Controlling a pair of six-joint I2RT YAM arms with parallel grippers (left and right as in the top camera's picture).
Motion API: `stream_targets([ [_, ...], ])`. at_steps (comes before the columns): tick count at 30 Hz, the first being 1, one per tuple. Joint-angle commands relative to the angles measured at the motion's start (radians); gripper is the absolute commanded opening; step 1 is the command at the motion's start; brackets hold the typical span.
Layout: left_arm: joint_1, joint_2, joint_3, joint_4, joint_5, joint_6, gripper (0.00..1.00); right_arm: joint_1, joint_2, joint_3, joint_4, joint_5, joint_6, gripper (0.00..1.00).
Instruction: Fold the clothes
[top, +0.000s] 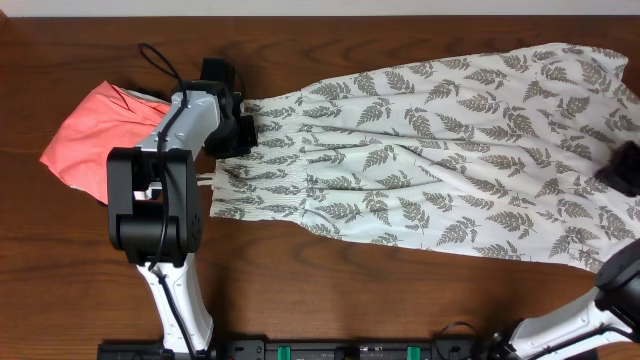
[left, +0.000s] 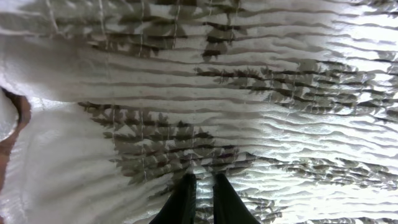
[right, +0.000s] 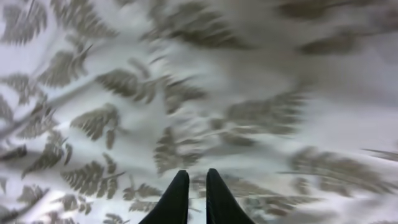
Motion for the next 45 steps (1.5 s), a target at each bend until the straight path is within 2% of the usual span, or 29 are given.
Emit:
stream_targets([
  [1, 0.003, 0.022, -0.055, -0.041, -0.026, 0.019, 0.12, 0.072, -0.025, -0.035, 0.004, -0.019, -0.047, 0.1],
  [9, -0.021, -0.148, -0.055, -0.085, 0.033, 0.061, 0.11, 0.209, -0.026, -0.037, 0.052, -0.028, -0.072, 0.14],
  [14, -0.052, -0.278, -0.055, -0.078, 0.01, 0.061, 0.17, 0.296, -0.026, -0.037, 0.063, 0.033, -0.078, 0.16],
  [17, -0.081, -0.334, -0.055, -0.08, 0.011, 0.061, 0.17, 0.315, -0.026, -0.037, 0.067, 0.032, -0.074, 0.17],
  [23, -0.184, -0.341, -0.056, -0.081, 0.051, 0.059, 0.17, 0.316, -0.026, -0.037, 0.06, 0.025, -0.065, 0.16],
  [31, -0.277, -0.3, -0.124, 0.019, 0.067, 0.01, 0.17, 0.316, -0.026, -0.037, 0.053, 0.008, -0.065, 0.15],
  [34, -0.272, -0.275, -0.148, 0.021, 0.065, 0.011, 0.17, 0.316, -0.026, -0.037, 0.05, 0.003, -0.065, 0.15],
  [39, -0.21, -0.28, -0.151, 0.01, -0.08, 0.021, 0.17, 0.316, -0.026, -0.037, 0.042, 0.001, -0.065, 0.14],
  [42, -0.137, -0.286, -0.143, 0.01, -0.08, 0.103, 0.17, 0.316, -0.026, -0.037, 0.042, 0.002, -0.065, 0.15],
  [43, -0.111, -0.285, -0.144, 0.006, -0.08, 0.117, 0.22, 0.316, -0.026, -0.037, 0.042, 0.001, -0.065, 0.14],
  [45, -0.051, -0.283, -0.145, -0.001, -0.08, 0.148, 0.23, 0.316, -0.026, -0.037, 0.04, 0.001, -0.065, 0.14],
])
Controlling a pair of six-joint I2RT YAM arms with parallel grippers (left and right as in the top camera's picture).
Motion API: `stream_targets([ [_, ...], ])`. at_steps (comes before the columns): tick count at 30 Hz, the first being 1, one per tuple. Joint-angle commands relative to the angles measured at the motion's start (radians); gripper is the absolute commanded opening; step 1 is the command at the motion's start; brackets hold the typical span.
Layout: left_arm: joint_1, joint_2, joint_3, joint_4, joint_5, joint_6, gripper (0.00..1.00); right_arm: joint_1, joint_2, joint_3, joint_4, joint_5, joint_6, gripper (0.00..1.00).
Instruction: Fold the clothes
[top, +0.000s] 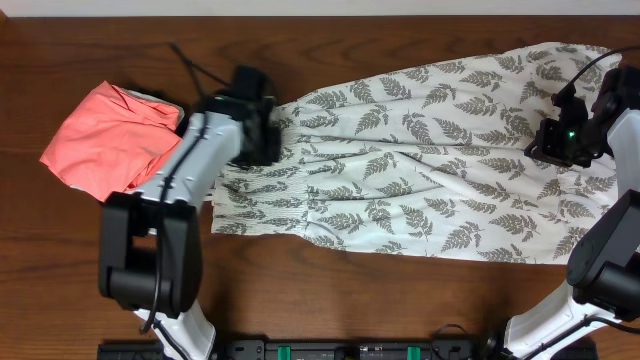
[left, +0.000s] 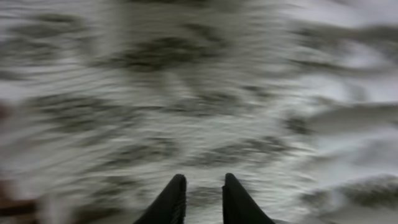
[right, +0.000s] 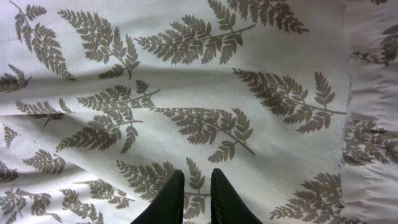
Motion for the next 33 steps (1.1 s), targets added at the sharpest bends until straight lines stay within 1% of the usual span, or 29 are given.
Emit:
stream_targets([
  [1, 0.097, -0.016, 0.012, -0.011, -0.036, 0.084, 0.23, 0.002, -0.026, -0.003, -0.002, -0.011, -0.004, 0.15],
  [4, 0.176, -0.011, 0.012, -0.01, -0.036, 0.121, 0.23, 0.002, -0.026, -0.003, -0.002, -0.011, -0.004, 0.15],
  [6, 0.219, -0.005, 0.011, -0.011, -0.035, 0.123, 0.22, 0.001, -0.026, -0.003, -0.002, -0.01, -0.005, 0.15],
  [8, 0.248, 0.001, 0.01, -0.011, -0.034, 0.123, 0.22, 0.001, -0.026, -0.003, -0.002, -0.01, -0.005, 0.14],
  [14, 0.294, 0.039, -0.008, 0.0, -0.018, 0.187, 0.22, 0.002, -0.026, -0.003, -0.001, -0.01, -0.005, 0.14],
  [23, 0.391, 0.181, -0.007, 0.065, -0.033, 0.191, 0.22, 0.002, -0.026, -0.003, -0.003, -0.01, -0.005, 0.14],
  [33, 0.535, 0.185, -0.007, 0.185, -0.04, 0.189, 0.23, 0.002, -0.026, -0.003, -0.005, -0.01, -0.005, 0.14],
])
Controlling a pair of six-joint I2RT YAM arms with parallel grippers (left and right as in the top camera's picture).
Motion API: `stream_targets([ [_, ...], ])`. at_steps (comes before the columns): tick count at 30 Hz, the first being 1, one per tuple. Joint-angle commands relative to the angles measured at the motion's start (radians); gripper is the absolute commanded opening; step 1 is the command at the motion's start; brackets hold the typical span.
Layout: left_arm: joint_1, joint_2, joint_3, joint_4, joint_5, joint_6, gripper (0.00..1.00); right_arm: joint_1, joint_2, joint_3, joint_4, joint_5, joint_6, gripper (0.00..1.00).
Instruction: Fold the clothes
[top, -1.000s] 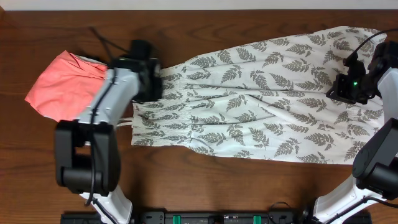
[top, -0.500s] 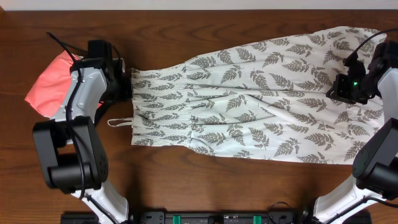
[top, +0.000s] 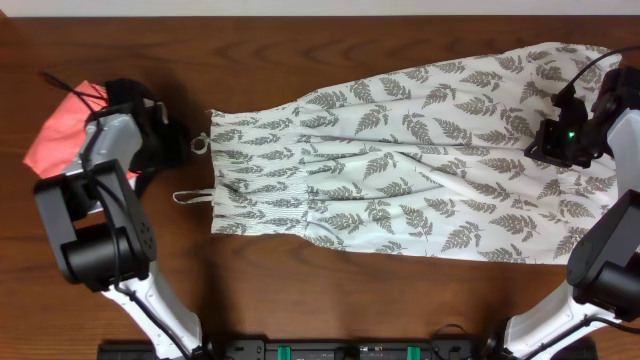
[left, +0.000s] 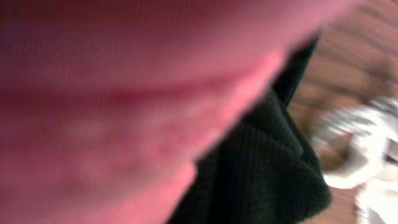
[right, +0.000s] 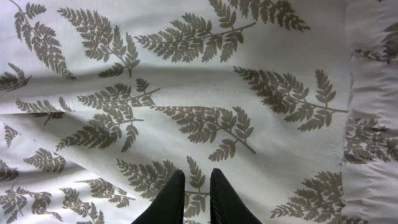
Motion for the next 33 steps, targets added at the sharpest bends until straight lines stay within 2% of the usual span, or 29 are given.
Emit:
stream_targets([
  [1, 0.065, 0.016, -0.008, 0.028, -0.032, 0.009, 0.24, 0.002, -0.026, -0.003, -0.001, -0.01, -0.005, 0.14],
  [10, 0.137, 0.016, -0.003, 0.076, -0.031, 0.01, 0.25, 0.002, -0.026, -0.003, -0.004, -0.01, -0.005, 0.14],
  [14, 0.138, 0.01, 0.01, 0.071, -0.029, 0.01, 0.24, 0.002, -0.026, -0.003, -0.004, -0.003, -0.005, 0.14],
  [18, 0.111, -0.026, 0.024, 0.055, 0.035, 0.01, 0.24, 0.002, -0.026, -0.003, -0.003, -0.003, -0.004, 0.14],
  [27, -0.066, -0.219, 0.024, -0.034, 0.071, 0.009, 0.24, 0.002, -0.026, -0.003, 0.011, -0.003, -0.004, 0.14],
  [33, -0.254, -0.283, 0.024, -0.103, 0.071, 0.005, 0.24, 0.002, -0.026, -0.003, 0.011, -0.008, -0.003, 0.14],
])
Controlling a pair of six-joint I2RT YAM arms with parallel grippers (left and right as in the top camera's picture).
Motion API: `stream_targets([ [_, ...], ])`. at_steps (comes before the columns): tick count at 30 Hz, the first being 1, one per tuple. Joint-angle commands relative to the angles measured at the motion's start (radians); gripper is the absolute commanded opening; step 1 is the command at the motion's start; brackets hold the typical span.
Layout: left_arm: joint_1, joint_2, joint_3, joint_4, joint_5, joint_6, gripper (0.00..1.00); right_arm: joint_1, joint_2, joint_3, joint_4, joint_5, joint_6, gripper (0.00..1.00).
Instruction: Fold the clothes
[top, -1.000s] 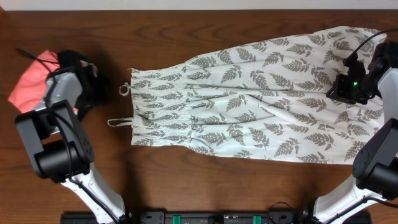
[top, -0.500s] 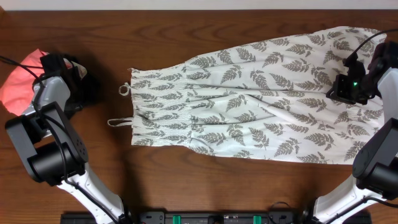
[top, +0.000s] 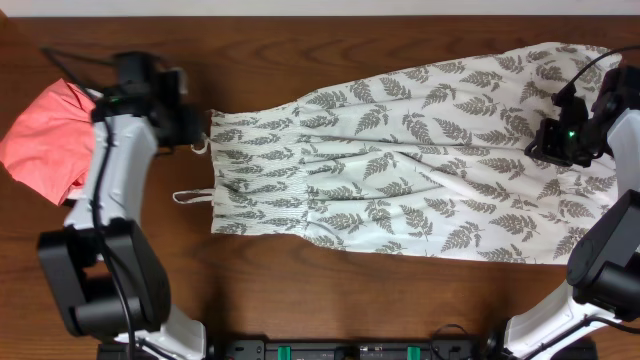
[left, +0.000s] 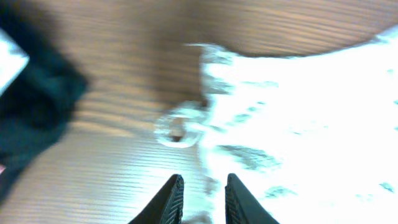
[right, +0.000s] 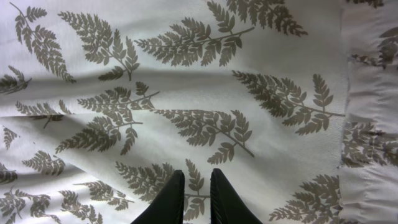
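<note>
A long white dress with a grey fern print (top: 400, 160) lies spread flat across the table, bodice to the left. My left gripper (top: 188, 128) (left: 202, 186) hovers at the bodice's top left corner, open with nothing between its fingers. A white strap loop (top: 199, 146) (left: 179, 128) lies just ahead of it, and the left wrist view is blurred. A second strap (top: 190, 196) sticks out lower down. Over the skirt at the right, my right gripper (top: 555, 142) (right: 194, 180) hangs with its fingers close together and empty above the flat cloth (right: 199, 93).
A crumpled coral garment (top: 40, 140) lies at the table's far left edge. Something dark (left: 31, 112) shows at the left of the left wrist view. The dress hem runs to the table's right edge. Bare brown wood (top: 330, 300) lies in front of the dress.
My left gripper was over the coral garment at the far left and is now at the dress's top left corner by the strap loop. The coral garment lies further left. The right arm is unchanged.
First my left gripper was down on the bodice, with the coral garment close beside the dress. Then it was still over the bodice and my right gripper was over the skirt. Later the left was at the coral garment, which now lies at the table's edge.
</note>
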Motion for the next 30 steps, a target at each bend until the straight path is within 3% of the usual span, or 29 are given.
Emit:
stream_targets([
  [1, -0.092, 0.005, 0.014, -0.038, 0.01, -0.006, 0.24, 0.002, -0.026, -0.003, 0.002, -0.012, -0.003, 0.14],
  [13, -0.304, 0.144, -0.042, -0.031, 0.119, -0.069, 0.23, 0.002, -0.026, -0.003, 0.001, -0.027, -0.003, 0.14],
  [25, -0.32, 0.283, -0.042, -0.027, 0.116, -0.051, 0.23, 0.002, -0.026, -0.003, 0.0, -0.026, -0.003, 0.14],
  [30, -0.296, 0.322, -0.042, -0.028, 0.039, -0.049, 0.23, 0.002, -0.026, -0.003, -0.003, -0.026, -0.004, 0.14],
])
